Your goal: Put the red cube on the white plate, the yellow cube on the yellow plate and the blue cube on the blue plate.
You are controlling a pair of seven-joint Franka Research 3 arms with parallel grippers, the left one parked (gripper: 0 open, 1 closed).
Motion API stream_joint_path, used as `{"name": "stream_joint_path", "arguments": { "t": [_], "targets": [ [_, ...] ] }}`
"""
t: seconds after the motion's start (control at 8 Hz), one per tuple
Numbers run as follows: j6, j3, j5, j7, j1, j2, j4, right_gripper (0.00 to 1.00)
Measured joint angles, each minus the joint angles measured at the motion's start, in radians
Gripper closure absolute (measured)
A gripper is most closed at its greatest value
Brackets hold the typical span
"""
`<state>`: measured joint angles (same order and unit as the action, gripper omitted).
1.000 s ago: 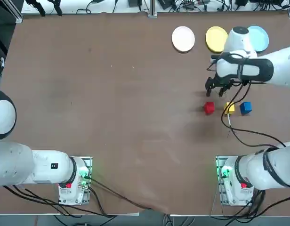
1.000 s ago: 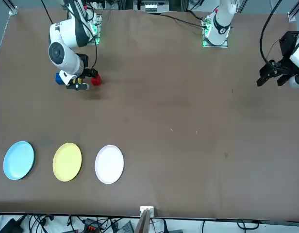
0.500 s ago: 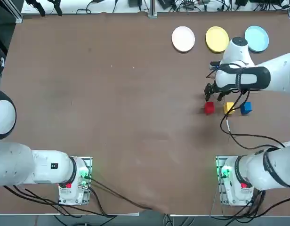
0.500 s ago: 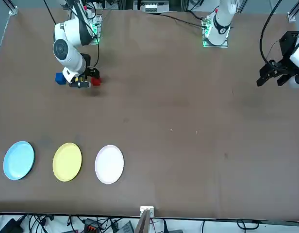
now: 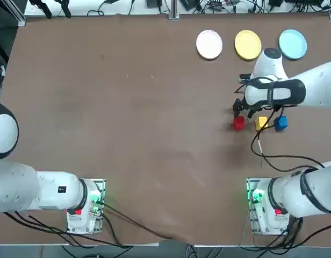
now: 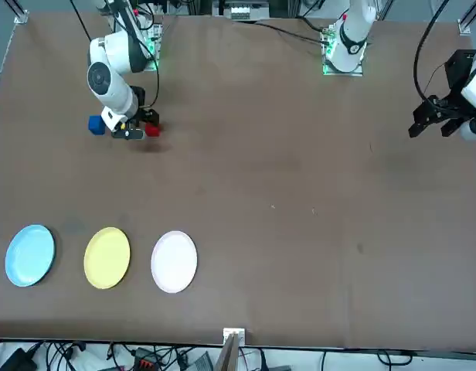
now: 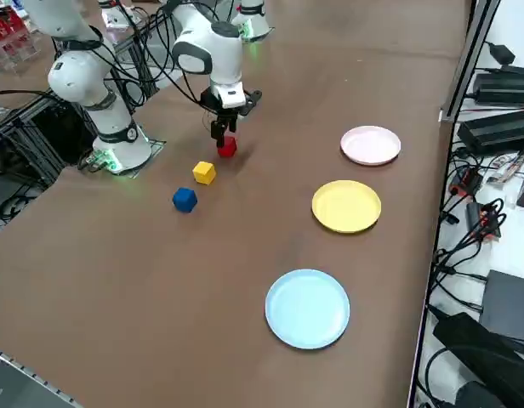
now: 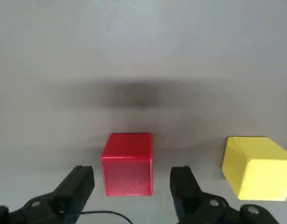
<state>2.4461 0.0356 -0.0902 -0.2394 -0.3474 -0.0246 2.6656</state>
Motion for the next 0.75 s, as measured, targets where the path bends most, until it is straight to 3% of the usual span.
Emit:
{"name": "stream_joint_path", "arguments": {
  "t": [0.38, 0.75],
  "targets": [
    [0.027, 0.000, 0.000, 0.000, -0.017, 0.024, 0.010, 0.01],
    [0.178, 0.000, 0.000, 0.000, -0.036, 0.092, 0.055, 0.04]
  ]
}}
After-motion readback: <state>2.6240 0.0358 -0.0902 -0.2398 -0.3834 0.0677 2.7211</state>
